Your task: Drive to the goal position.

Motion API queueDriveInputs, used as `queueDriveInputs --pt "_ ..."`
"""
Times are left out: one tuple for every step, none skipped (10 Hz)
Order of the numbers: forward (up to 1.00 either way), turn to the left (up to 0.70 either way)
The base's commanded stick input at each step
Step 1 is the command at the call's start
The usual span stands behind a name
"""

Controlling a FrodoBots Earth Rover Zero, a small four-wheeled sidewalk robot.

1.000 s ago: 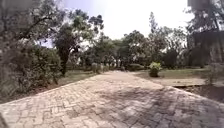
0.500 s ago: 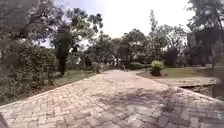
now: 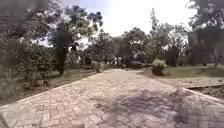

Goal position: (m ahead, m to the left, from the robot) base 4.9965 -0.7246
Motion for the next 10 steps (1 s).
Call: queueDriveInputs --pt "0.7 0.0" --pt "0.7 0.0" --pt "0.7 0.0" --pt "0.7 0.0" --pt "0.7 0.0" --pt "0.7 0.0" --pt "0.7 0.0" --pt "0.7 0.0" --pt "0.7 0.0" --pt "0.7 0.0"
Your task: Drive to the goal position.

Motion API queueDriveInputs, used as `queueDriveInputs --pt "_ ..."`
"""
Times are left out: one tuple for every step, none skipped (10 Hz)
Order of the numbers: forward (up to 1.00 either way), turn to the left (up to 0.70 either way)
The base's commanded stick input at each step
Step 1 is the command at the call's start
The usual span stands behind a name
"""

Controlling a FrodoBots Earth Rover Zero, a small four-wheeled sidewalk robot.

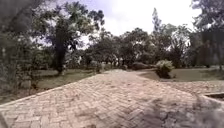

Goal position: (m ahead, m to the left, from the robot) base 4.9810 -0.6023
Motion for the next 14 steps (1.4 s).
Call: queueDriveInputs --pt "0.7 0.0" --pt "0.7 0.0" --pt "0.7 0.0" --pt "0.7 0.0" --pt "0.7 0.0" --pt "0.7 0.0" --pt "0.7 0.0" --pt "0.7 0.0" --pt "0.7 0.0" --pt "0.7 -0.35" --pt "0.7 -0.35" --pt "0.7 -0.35" --pt "0.7 -0.35" --pt "0.7 0.0"
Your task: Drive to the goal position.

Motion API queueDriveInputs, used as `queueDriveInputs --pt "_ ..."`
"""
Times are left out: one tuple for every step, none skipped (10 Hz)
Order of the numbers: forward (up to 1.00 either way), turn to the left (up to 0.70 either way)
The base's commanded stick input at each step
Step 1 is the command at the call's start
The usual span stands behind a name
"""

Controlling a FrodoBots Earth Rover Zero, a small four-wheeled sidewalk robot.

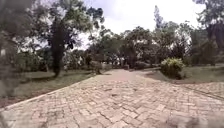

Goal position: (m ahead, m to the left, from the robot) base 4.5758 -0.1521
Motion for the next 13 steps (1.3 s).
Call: queueDriveInputs --pt "0.7 0.0" --pt "0.7 0.0" --pt "0.7 0.0" --pt "0.7 -0.35" --pt "0.7 -0.35" --pt "0.7 -0.35" --pt "0.7 -0.35" --pt "0.7 0.0" --pt "0.7 0.0" --pt "0.7 0.0" --pt "0.7 0.0" --pt "0.7 0.0" --pt "0.7 0.0"
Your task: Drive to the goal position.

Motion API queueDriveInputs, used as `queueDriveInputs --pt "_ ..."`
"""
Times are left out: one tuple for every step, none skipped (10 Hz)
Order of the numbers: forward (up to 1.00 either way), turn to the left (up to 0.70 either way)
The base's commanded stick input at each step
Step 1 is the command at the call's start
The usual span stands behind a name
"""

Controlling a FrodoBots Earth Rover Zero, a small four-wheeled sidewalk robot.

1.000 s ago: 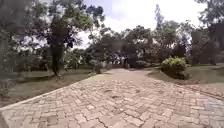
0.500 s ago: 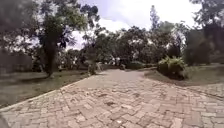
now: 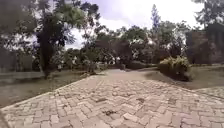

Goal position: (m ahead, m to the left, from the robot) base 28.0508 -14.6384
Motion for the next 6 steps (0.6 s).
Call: queueDriveInputs --pt "0.7 0.0" --pt "0.7 0.0" --pt "0.7 -0.35" --pt "0.7 -0.35" --pt "0.7 -0.35" --pt "0.7 -0.35"
